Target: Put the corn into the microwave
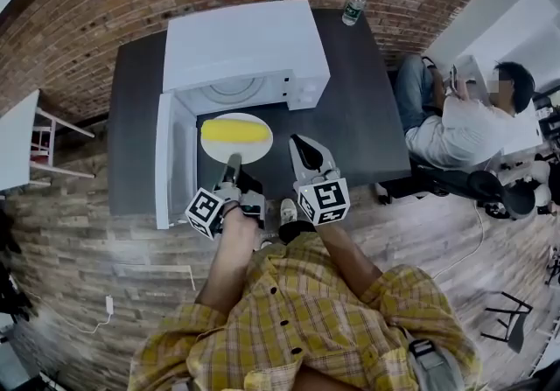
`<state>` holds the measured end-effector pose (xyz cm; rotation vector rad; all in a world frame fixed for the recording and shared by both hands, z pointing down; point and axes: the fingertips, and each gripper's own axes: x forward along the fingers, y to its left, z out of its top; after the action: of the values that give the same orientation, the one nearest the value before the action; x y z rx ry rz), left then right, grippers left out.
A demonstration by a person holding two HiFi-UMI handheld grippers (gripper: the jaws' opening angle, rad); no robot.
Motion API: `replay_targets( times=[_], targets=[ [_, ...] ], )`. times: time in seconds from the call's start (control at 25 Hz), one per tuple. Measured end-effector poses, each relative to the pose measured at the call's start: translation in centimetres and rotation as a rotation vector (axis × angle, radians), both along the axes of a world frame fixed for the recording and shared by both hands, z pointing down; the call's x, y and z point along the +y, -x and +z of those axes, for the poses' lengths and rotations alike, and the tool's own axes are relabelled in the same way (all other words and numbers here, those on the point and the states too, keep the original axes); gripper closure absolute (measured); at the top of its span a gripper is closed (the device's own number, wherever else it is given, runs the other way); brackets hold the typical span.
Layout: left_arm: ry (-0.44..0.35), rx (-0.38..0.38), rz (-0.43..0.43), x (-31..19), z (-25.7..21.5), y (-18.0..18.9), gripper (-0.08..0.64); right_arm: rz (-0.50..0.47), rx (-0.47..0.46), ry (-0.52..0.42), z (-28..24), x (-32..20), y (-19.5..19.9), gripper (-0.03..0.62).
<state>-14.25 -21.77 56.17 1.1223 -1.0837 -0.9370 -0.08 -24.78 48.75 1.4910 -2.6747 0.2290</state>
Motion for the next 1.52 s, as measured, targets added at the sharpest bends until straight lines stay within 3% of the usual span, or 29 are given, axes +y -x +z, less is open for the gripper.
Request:
replay_targets(
  times=[0.92,1.52],
  targets=[
    [0.096,-0.023,-0.07,-6.9,6.0,0.8,0.541,-0.056,-0.003,0.05,2.3,-4.7,-0.6,0.589],
    [0.162,-0.019,-0.08,-10.7,9.9,1.0,0.54,-0.103,0.025,0.019,1.9,-6.3,-0.5,0.589]
  ],
)
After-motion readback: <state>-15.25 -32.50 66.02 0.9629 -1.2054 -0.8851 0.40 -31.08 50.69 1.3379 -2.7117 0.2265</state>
